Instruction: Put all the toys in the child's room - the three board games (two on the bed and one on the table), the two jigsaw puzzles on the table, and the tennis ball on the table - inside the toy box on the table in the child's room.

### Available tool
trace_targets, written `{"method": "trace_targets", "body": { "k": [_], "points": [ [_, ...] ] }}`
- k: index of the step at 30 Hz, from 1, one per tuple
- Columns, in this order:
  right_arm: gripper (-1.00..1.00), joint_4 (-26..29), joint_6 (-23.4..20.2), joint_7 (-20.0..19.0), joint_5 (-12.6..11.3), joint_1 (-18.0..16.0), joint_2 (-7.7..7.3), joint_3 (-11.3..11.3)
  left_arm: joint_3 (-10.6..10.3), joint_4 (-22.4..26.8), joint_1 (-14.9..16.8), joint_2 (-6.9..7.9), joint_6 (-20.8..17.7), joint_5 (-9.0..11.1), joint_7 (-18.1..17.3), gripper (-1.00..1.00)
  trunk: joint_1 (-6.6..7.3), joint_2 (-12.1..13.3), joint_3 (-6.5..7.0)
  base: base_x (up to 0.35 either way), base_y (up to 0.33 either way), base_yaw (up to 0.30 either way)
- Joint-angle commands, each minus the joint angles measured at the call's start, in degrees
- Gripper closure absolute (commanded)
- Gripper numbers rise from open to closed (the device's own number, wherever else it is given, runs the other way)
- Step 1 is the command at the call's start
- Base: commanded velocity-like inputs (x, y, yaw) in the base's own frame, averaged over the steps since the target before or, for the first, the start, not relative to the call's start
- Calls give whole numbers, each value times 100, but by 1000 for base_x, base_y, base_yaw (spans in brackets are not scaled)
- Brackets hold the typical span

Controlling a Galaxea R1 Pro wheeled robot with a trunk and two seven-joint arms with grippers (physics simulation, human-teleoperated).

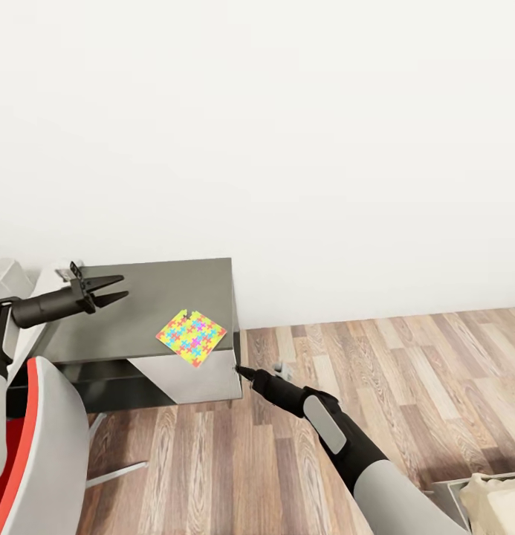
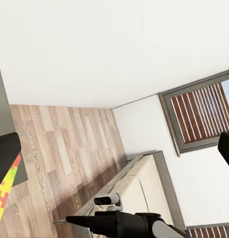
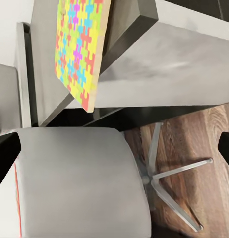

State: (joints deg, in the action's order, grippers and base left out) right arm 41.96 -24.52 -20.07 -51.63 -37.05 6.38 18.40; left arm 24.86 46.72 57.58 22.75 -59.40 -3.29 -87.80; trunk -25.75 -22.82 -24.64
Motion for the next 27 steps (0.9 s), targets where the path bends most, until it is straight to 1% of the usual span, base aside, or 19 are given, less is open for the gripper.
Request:
{"method": "trace_targets", "body": {
  "k": [1,3,4,8,11,17,20,27],
  "points": [
    [-100,-4,-22,8,-20,-4,62,4,12,3,11,3,-60,-34,-32,-100,-3,-10,-8,0,0,-6],
    [-100,-17,-19,27,5,-4,135,18,15,3,34,4,-60,-33,-27,-100,-3,-10,-8,0,0,-4],
    [-100,-30,-15,42,55,-4,202,57,16,4,84,6,-60,-33,-27,-100,-3,-10,-7,0,0,-2],
    [-100,-47,0,79,196,-4,310,209,18,4,235,9,-60,-27,-24,-100,-3,-10,-7,0,0,-1],
    [-100,-55,24,93,240,-4,362,268,18,3,291,10,-60,-25,-23,-100,-3,-10,-7,0,0,0],
    [-100,-85,108,108,251,-4,362,304,21,4,366,10,-60,-5,-26,-100,-3,-10,-7,0,0,13],
    [-100,-138,117,113,219,-4,362,269,23,4,422,6,-60,5,-27,-100,-3,-10,-7,0,0,25],
    [-100,-188,106,80,9,-4,362,208,18,4,484,-8,-60,10,-27,-100,-3,-10,-7,0,0,10]
  ]
}}
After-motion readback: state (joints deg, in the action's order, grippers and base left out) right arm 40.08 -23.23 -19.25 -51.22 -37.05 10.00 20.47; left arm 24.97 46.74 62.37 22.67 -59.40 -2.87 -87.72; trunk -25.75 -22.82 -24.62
